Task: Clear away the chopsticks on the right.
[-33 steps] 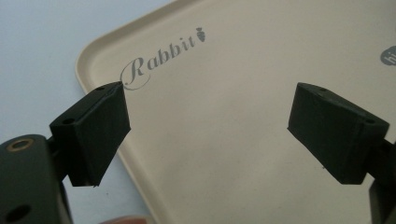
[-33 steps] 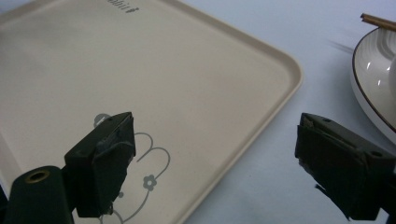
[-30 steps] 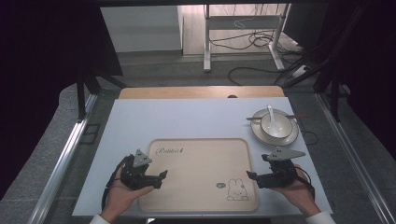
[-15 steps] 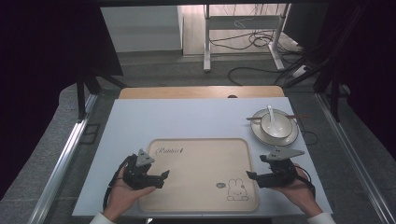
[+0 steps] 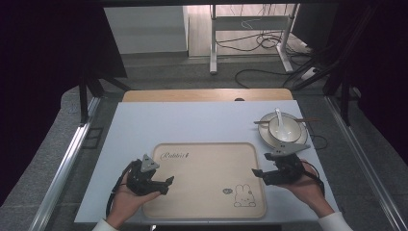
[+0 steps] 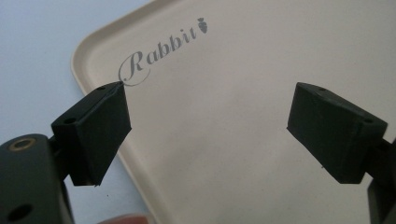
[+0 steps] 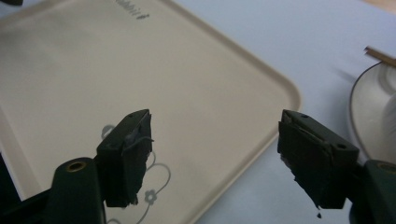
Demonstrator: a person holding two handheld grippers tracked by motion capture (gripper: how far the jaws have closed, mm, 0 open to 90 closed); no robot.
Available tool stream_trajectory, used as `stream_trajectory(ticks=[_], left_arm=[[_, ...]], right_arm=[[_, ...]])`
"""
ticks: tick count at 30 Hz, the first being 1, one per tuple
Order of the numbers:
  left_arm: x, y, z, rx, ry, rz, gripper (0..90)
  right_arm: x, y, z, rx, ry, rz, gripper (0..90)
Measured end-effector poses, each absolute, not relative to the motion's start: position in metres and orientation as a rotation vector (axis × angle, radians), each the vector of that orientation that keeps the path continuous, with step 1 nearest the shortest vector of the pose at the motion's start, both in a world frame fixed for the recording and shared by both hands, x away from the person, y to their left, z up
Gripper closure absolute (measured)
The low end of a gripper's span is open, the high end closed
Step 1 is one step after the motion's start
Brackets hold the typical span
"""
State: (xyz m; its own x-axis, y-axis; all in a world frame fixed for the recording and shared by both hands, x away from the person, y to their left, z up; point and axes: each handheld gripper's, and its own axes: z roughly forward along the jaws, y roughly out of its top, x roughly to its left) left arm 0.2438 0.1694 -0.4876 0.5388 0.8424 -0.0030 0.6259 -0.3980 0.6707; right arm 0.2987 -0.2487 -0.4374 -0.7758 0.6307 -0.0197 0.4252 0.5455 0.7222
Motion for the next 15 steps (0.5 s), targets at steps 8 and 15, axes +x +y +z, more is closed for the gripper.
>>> stream_trajectory(ticks=[8, 15], left_arm=[[0.246, 0.174, -0.490, 2.166, 1.181, 0.430, 12.7], [0.245, 0.172, -0.490, 2.157, 1.194, 0.413, 12.2]], right_arm=[[0.319, -0.253, -0.416, 0.888, 2.504, 1.043, 31.2], [0.335, -0.272, -0.403, 0.940, 2.475, 1.045, 32.1]])
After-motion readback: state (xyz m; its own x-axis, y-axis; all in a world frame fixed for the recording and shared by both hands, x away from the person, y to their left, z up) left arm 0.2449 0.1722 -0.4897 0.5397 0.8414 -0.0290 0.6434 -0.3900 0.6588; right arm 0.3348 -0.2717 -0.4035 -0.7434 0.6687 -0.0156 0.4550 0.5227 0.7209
